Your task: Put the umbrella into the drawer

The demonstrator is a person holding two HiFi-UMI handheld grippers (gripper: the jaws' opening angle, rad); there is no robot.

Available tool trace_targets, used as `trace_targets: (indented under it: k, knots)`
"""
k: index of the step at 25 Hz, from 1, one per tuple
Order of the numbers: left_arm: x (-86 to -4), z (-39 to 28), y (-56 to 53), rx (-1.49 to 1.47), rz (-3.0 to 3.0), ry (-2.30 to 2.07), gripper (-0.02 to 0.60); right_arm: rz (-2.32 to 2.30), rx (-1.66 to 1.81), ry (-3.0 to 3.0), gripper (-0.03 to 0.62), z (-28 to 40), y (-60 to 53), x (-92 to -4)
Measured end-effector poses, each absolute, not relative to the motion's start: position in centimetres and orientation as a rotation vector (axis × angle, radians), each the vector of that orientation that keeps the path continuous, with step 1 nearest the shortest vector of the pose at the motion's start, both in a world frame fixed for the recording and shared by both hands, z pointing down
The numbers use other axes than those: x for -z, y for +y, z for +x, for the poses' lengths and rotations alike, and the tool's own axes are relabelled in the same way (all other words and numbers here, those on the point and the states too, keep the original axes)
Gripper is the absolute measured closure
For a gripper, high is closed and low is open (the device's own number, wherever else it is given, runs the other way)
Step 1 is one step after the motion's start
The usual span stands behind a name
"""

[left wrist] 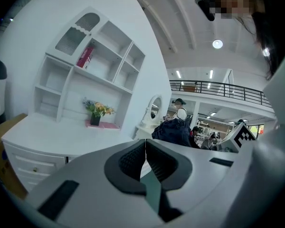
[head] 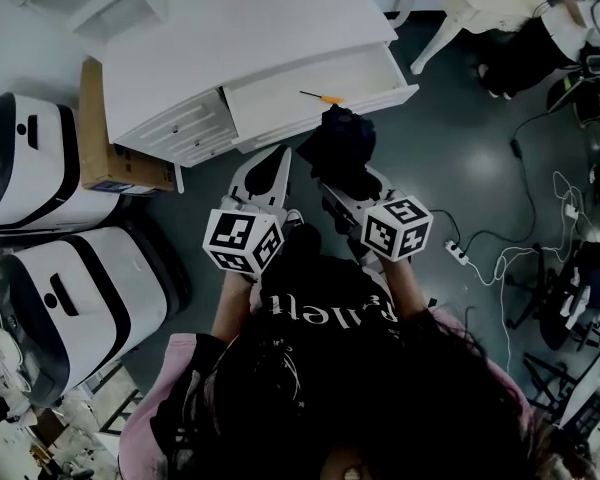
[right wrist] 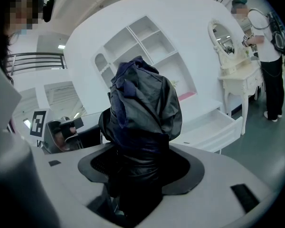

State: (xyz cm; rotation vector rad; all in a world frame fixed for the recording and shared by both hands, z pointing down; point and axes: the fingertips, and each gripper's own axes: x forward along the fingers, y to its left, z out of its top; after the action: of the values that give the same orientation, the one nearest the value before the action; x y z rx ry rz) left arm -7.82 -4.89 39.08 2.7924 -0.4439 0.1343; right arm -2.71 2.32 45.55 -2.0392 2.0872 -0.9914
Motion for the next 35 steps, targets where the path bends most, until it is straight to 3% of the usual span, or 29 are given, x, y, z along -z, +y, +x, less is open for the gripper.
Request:
trace_targets:
  k: [22, 35]
  knots:
    - [-40.0, -7.2, -14.4, -0.105, 2.742, -0.504, 0.566, -2.05, 1.042, 2.114, 0.309, -0.9, -6.7, -46.5]
    - [-41.1, 0.2, -22.1, -0.145, 2.691, -0.733, 0.566, -1.918, 1.124, 2.294, 0.309, 8.4, -14.9, -48.5]
